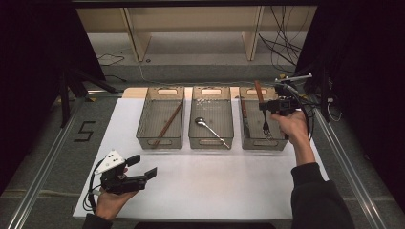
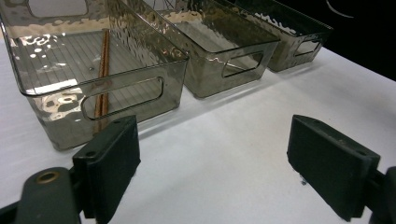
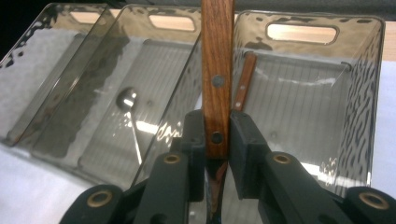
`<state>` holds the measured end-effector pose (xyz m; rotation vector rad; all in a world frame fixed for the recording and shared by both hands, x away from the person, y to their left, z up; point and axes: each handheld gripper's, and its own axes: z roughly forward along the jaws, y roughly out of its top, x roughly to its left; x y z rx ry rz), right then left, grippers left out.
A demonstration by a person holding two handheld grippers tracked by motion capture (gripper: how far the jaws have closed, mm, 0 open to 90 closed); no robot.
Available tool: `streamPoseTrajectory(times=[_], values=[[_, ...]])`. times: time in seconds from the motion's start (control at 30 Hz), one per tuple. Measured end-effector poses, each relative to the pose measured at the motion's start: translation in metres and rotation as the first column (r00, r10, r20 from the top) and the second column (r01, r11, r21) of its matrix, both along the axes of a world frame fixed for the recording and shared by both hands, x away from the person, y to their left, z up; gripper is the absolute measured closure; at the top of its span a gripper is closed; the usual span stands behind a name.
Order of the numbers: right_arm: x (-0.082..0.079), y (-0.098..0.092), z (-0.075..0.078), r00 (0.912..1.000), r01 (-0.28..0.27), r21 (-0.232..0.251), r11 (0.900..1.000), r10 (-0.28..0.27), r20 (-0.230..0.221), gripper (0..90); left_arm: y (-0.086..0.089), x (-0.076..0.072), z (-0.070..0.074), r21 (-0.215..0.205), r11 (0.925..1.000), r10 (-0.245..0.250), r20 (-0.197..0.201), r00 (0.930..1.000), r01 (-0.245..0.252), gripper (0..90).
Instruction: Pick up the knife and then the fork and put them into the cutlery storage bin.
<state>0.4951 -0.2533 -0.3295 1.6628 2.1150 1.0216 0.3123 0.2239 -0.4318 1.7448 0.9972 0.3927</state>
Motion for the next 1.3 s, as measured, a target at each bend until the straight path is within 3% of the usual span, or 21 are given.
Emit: streamPoseTrajectory(times=[0.57,1.0,1.3], values=[[0.034,0.002,-0.020,0.9974,0.067,-0.035,0.997,-0.068,-0.022,77.7,0.001,0.000,-0.001,-0.001,1.0000,0.000,0.008,1.0000,0.000,16.0],[0.043,0.001,-0.030,0.9942,0.107,-0.076,0.991,-0.108,0.000,77.6,0.001,-0.001,0.000,-0.009,1.0000,0.000,0.012,0.9999,0.000,16.1],[0.048,0.004,-0.043,0.9924,0.122,-0.069,0.990,-0.123,-0.007,77.6,0.000,0.000,-0.002,-0.007,1.0000,-0.004,0.009,0.9999,0.004,16.0]])
